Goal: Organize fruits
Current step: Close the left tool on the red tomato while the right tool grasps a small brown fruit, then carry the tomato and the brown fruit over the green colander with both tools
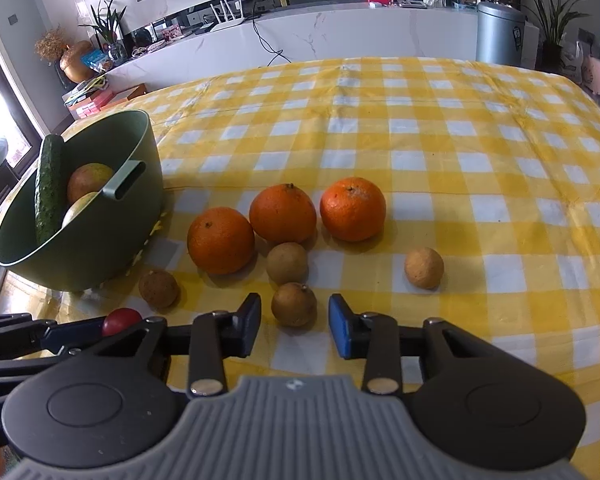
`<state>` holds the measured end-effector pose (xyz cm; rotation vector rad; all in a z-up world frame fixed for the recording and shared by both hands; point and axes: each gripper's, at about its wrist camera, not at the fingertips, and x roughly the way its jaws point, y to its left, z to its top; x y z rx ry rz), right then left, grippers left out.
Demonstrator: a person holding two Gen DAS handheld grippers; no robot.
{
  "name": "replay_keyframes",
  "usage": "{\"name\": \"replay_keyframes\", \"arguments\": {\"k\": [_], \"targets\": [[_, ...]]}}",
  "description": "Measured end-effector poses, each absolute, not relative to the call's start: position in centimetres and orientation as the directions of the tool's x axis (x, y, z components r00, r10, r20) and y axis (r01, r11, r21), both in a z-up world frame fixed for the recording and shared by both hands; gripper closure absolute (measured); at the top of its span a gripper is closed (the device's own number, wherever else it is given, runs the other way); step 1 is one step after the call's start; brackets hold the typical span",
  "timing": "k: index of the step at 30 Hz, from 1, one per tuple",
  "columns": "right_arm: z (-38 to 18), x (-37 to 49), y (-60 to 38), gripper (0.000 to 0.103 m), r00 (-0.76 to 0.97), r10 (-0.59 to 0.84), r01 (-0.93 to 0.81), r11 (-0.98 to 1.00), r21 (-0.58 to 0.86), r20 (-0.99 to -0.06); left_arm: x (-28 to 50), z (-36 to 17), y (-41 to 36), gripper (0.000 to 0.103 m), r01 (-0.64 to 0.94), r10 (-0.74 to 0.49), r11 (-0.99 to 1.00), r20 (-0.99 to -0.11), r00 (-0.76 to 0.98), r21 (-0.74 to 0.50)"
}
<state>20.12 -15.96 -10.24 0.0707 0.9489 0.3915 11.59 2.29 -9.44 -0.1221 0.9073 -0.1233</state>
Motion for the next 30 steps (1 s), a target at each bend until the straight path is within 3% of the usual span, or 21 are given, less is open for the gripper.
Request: {"name": "replay_keyframes", "arguments": {"k": [6,16,30], "targets": [[-10.5,20.3,-15.4,0.081,0.512,0.339,-0.312,0.929,0.197,-0.789,11.6,-9.7,2.0,0.073,0.069,-0.163,0.986,-0.782,0.601,-0.152],[-10.1,19.7,-15.1,0.082,0.524,0.322,-0.329,0.930,0.162,-0.789,11.0,-9.4,2.0,0.073,0.081,-0.172,0.985,-0.777,0.605,-0.154],[-7.0,15.6,-15.6,0.082,0.613,0.372,-0.397,0.908,0.134,-0.697,8.8,-4.5,2.4,0.073,0.102,-0.210,0.976,-0.713,0.669,-0.191]]}}
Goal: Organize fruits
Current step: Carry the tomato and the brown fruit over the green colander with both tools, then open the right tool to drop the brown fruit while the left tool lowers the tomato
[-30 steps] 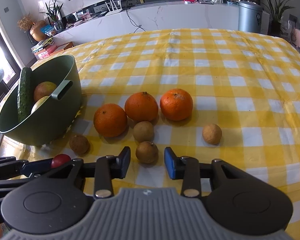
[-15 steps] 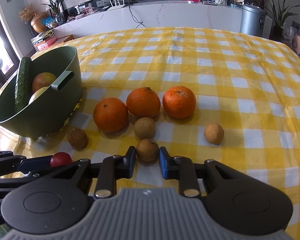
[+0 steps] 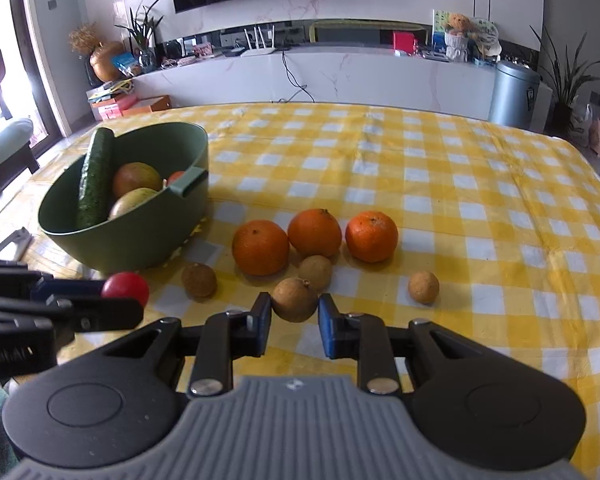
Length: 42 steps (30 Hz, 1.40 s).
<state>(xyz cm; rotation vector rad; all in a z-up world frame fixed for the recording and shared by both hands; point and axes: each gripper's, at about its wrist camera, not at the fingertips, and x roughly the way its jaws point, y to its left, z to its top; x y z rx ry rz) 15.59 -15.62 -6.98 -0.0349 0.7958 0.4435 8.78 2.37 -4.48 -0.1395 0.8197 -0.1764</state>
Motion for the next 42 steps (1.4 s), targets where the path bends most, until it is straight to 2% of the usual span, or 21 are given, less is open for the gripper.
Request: {"name": "replay_keyframes", "arguments": {"k": [6,18,23,29,42], "targets": [[-5.2,14.8,-15.3,0.082,0.627,0.414,-0.425,0.892,0.156,-0.660,8.6,-1.8,3.9,0.073,0.090,-0.201,0.977,-0.682,0.704,-0.195],[0.3,16.0,-9.7,0.082,0.568,0.570,-0.620,0.771,0.146,-0.594,11.5,1.4,10.0,0.073,0.007,-0.158,0.977,-0.703,0.693,-0.212],[0.7,17.2,-6.5,0.082,0.478,0.621,-0.700,0.696,0.157,-0.622,13.3,1.1,12.1,0.073,-0.038,-0.120,0.980,-0.731,0.671,-0.195],[-0.4,18.8,-2.7,0.082,0.365,0.631,-0.762,0.625,0.170,-0.684,14.6,-0.2,13.4,0.073,-0.038,-0.130,0.980,-0.770,0.625,-0.197],[-4.0,22.0,0.8,0.082,0.134,0.630,-0.699,0.608,0.378,-0.765,15.4,-2.2,15.1,0.073,-0.062,-0.139,0.974,-0.797,0.588,-0.216]]}}
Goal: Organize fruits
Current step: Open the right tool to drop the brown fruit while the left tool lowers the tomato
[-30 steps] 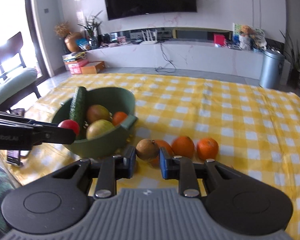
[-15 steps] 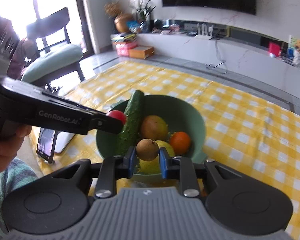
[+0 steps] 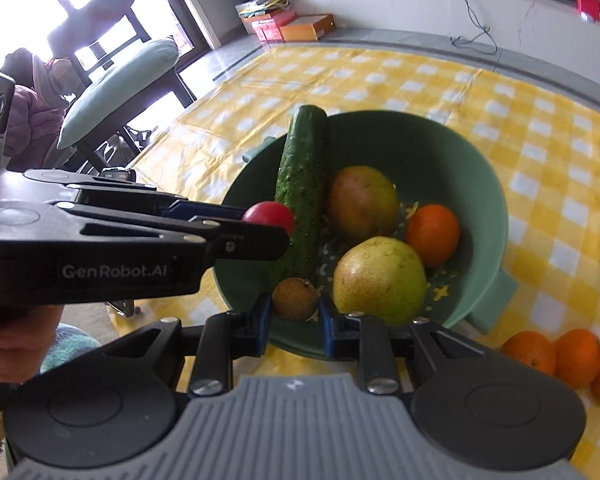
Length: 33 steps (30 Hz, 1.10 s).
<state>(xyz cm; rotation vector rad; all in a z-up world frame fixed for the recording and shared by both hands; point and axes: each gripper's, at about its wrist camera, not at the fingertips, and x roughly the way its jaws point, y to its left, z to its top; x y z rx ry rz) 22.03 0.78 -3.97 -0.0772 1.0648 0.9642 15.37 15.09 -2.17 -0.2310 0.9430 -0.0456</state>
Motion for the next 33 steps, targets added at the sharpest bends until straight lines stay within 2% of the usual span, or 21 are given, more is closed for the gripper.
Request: {"name": "replay_keyframes", "arguments": {"k": [7,16,22,28,33], "targets": [[-4.9,22.8,1.7,0.082,0.107,0.597,-0.659,0.641,0.392,-0.795,15.5,-2.6,15.4,0.073,-0.060,-0.157,0.970,-0.796,0.584,-0.236],[-4.3,23.3,0.8,0.079,0.120,0.609,-0.645,0.648,0.405,-0.784,15.8,-3.0,15.3,0.073,-0.050,-0.179,0.966,-0.795,0.580,-0.254],[-2.9,23.5,-0.6,0.079,0.219,0.597,-0.672,0.666,0.325,-0.772,16.5,-3.0,14.9,0.073,-0.036,-0.191,0.964,-0.784,0.591,-0.262],[-2.3,23.9,-2.0,0.078,0.350,0.545,-0.700,0.693,0.175,-0.762,18.3,-3.2,14.2,0.073,-0.029,-0.210,0.960,-0.782,0.587,-0.280],[-2.5,24.3,-2.8,0.078,0.387,0.541,-0.704,0.696,0.140,-0.747,20.4,-4.0,13.5,0.073,-0.035,-0.230,0.952,-0.786,0.574,-0.304]]}}
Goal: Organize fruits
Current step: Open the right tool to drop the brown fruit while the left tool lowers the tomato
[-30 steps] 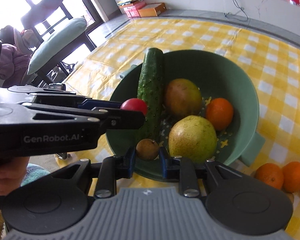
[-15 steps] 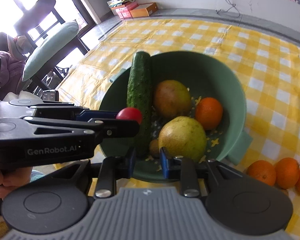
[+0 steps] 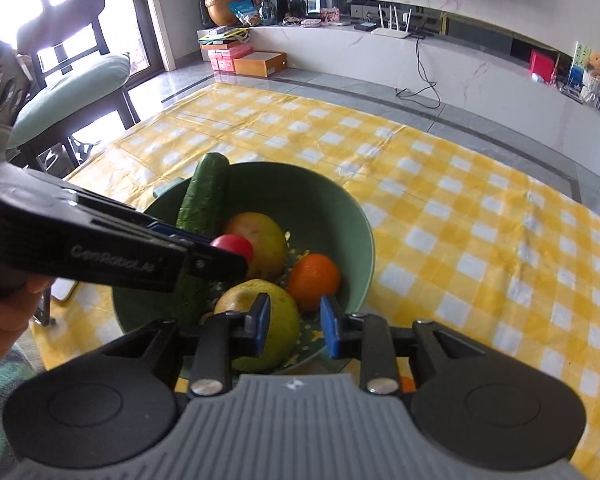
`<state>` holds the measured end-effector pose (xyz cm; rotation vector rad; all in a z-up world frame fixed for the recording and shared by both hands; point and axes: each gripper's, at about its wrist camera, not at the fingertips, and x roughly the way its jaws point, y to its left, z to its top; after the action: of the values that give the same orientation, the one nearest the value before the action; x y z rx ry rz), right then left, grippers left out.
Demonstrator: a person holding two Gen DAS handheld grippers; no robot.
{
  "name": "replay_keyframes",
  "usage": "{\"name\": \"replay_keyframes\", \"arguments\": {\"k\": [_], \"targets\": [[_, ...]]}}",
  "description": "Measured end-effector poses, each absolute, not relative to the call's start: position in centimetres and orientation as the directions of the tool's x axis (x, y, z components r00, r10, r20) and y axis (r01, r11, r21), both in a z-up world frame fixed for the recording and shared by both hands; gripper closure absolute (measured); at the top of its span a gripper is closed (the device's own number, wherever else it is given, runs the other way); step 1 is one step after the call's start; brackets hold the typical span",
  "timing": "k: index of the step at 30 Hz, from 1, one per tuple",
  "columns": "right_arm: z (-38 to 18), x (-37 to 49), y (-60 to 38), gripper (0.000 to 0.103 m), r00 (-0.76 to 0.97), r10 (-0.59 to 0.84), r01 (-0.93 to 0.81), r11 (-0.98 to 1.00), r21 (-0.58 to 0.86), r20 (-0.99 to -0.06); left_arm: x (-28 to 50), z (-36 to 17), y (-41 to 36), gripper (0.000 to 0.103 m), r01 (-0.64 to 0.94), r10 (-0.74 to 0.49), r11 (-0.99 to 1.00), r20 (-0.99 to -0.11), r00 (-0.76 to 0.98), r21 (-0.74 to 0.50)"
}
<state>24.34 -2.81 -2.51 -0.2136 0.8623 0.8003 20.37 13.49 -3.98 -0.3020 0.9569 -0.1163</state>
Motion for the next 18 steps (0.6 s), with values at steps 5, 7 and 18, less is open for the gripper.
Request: {"name": "replay_keyframes", "arguments": {"k": [5,7,18], "targets": [[-3.0,24.7,-3.0,0.079,0.401,0.536,-0.707,0.697,0.122,-0.743,22.1,-5.3,12.9,0.073,-0.059,-0.211,0.956,-0.811,0.546,-0.288],[-3.1,24.9,-3.0,0.079,0.396,0.543,-0.706,0.696,0.132,-0.740,22.4,-5.6,12.9,0.073,-0.068,-0.211,0.954,-0.815,0.540,-0.291],[-3.0,25.0,-3.2,0.078,0.398,0.556,-0.700,0.698,0.150,-0.730,23.1,-5.9,12.0,0.065,-0.085,-0.169,0.965,-0.836,0.523,-0.249]]}}
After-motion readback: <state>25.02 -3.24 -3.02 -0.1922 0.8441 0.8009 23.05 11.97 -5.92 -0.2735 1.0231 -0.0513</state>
